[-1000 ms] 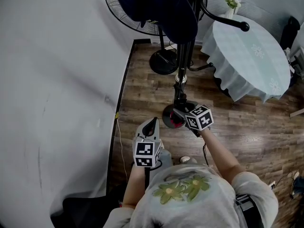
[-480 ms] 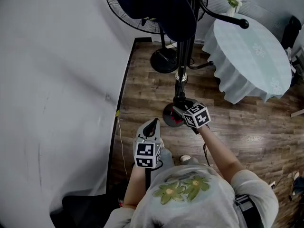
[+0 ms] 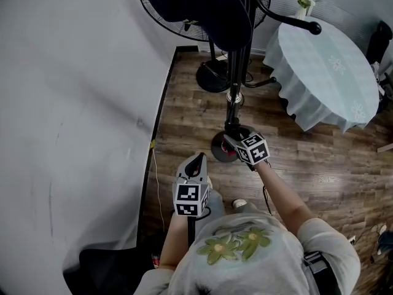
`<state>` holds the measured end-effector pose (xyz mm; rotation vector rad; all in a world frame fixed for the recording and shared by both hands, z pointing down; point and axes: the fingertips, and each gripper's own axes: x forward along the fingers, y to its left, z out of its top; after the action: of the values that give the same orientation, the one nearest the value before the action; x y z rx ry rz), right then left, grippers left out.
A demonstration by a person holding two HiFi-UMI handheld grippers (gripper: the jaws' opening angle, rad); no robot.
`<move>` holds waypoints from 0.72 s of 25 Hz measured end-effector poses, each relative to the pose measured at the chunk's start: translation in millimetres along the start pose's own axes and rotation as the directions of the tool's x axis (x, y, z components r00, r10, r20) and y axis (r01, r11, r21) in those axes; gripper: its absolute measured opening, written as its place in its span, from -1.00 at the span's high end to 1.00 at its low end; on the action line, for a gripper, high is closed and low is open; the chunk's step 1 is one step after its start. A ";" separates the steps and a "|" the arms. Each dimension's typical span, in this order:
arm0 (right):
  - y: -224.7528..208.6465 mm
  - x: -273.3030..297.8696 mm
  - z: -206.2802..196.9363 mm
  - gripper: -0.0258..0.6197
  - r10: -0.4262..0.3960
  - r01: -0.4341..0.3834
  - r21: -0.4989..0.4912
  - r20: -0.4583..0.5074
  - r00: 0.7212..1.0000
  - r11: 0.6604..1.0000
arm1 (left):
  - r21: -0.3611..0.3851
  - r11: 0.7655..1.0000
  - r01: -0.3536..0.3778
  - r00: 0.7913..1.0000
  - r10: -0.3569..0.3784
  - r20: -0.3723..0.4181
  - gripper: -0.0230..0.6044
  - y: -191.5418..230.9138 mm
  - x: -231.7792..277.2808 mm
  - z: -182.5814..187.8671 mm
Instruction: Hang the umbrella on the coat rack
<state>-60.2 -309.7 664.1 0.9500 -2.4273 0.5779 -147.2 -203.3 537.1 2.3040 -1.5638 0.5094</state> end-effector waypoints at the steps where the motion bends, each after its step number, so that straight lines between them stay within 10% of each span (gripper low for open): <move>1: -1.2 0.8 0.4 0.23 -0.006 0.006 -0.008 0.008 1.000 1.000 | 0.002 1.000 -0.003 1.000 0.003 -0.004 0.88 -0.5 -0.6 -1.0; 18: -3.4 -8.4 22.2 -0.08 -0.017 0.016 -0.103 -0.013 1.000 0.995 | 0.035 0.998 -0.059 0.998 0.061 -0.033 0.88 -11.4 -12.3 -9.5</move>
<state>-58.3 -319.5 642.3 0.9196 -2.4093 0.4481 -141.9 -184.9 539.4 2.2668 -1.6247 0.5911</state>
